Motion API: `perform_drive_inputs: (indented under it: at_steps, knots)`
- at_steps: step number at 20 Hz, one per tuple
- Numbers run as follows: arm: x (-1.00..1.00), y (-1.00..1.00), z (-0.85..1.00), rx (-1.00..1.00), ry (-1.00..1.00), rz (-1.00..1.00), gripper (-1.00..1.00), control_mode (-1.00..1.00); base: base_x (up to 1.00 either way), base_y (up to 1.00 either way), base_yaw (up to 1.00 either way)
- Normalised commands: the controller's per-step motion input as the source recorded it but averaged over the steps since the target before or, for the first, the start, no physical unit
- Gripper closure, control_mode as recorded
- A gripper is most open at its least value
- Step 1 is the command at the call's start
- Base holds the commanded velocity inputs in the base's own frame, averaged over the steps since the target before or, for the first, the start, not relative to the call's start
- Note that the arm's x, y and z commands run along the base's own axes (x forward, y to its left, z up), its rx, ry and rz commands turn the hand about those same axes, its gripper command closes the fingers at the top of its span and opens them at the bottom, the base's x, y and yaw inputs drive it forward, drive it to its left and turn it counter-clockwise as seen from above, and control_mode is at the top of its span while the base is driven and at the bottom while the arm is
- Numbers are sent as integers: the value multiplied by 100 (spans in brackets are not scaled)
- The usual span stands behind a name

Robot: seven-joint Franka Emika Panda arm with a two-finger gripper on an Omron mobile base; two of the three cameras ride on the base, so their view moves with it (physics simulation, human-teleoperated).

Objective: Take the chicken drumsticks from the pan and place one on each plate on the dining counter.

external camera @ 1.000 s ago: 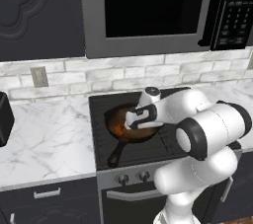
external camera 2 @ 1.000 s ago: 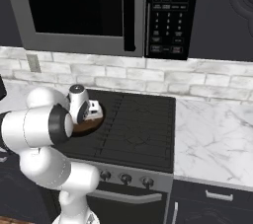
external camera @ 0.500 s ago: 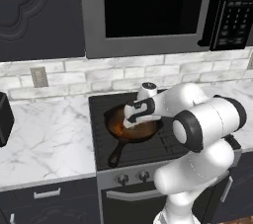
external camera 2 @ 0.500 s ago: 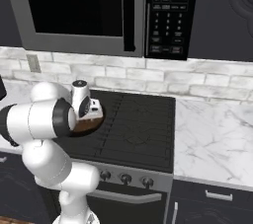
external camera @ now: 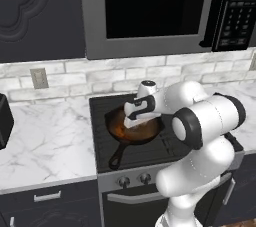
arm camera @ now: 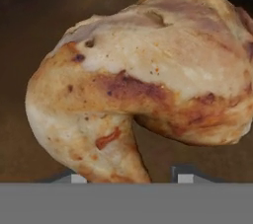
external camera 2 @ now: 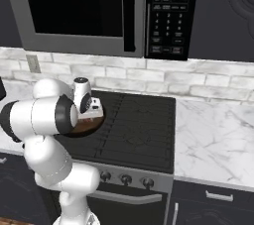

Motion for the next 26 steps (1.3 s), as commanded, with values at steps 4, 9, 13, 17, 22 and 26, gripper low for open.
perform_drive_inputs:
  at_steps: [4, 9, 13, 17, 22, 26]
  knots:
    - [-26, 15, -21, 0, 0, 5, 100, -100, 0, 0, 0]
    - [-58, 42, -4, 0, 0, 2, 100, -100, 0, 0, 0]
    - [-63, 24, 33, 4, -2, 0, 100, -100, 0, 0, 0]
    - [-44, -35, 100, 28, -16, -6, 100, -100, 0, 0, 0]
    - [-66, -79, 100, 38, -11, -9, 100, -100, 0, 0, 0]
    - [-100, -58, 96, 9, 0, -14, 100, -100, 0, 0, 0]
